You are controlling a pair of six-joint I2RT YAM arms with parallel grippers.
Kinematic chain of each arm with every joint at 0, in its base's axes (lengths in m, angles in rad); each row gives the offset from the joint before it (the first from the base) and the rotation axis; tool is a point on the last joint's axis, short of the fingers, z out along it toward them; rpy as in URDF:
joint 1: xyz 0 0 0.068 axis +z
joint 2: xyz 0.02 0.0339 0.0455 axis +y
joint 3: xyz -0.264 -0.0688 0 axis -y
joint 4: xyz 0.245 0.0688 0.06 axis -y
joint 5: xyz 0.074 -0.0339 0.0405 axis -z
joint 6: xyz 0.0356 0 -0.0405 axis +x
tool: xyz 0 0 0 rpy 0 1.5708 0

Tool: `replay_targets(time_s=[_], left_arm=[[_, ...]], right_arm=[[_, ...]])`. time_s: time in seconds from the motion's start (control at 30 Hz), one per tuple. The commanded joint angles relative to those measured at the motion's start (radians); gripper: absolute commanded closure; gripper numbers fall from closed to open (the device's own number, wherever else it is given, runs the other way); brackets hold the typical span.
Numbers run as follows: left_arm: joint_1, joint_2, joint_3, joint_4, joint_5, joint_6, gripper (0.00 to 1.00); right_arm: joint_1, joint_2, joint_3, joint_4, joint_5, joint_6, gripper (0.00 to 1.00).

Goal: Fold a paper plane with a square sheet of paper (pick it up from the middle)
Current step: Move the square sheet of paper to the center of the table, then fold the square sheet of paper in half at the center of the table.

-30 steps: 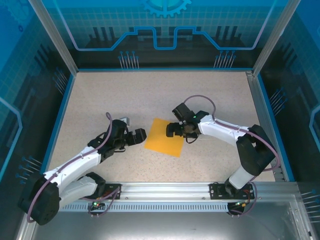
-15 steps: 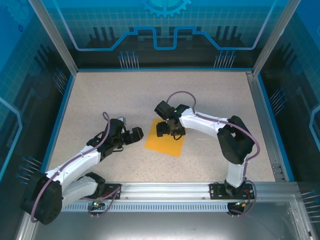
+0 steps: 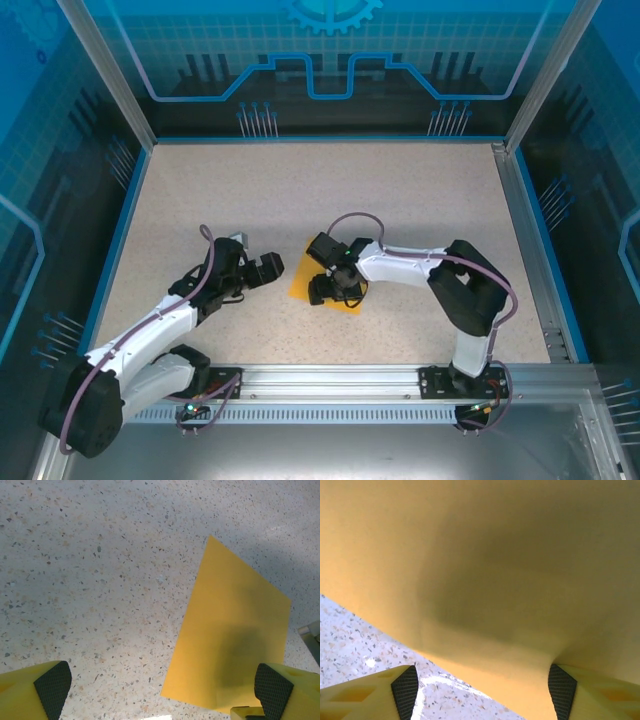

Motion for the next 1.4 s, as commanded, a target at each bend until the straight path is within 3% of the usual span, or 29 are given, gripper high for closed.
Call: replay_targets(time_s=[0.0,0.2,0.37,0.47,0.57,0.8,0.97,1.37], left_arm=[[0.01,-0.018,-0.016,-0.019,0.029,0.003,0.02],[0.008,-0.023,-0.016,-0.005,0.065,0.004,0.01],[0.009,-0.02,-0.021,0.027,0.127,0.004,0.02],[0.009,-0.006,-0.018,0.066,0.204,0.018,0.02],[0.007,0.048,0.002,0.141,0.331,0.031,0.02],[-0.037,0.319,0.167,0.182,0.432,0.039,0.27],[-0.106,0.478,0.278,0.192,0.441,0.041,0.44],[-0.115,0.618,0.289,0.186,0.432,0.059,0.49]], right_arm=[[-0.02,-0.052,-0.082,-0.018,-0.01,0.009,0.27],[-0.091,-0.136,-0.163,-0.032,-0.019,-0.058,0.25],[-0.087,-0.169,-0.081,-0.098,0.032,-0.101,0.23],[-0.114,-0.207,-0.091,-0.086,0.074,-0.066,0.21],[-0.193,-0.246,-0.166,0.022,0.007,-0.033,0.26],[-0.406,-0.335,-0.361,0.325,-0.197,0.041,0.31],[-0.449,-0.313,-0.365,0.371,-0.234,0.042,0.31],[-0.459,-0.201,-0.362,0.422,-0.258,0.054,0.33]])
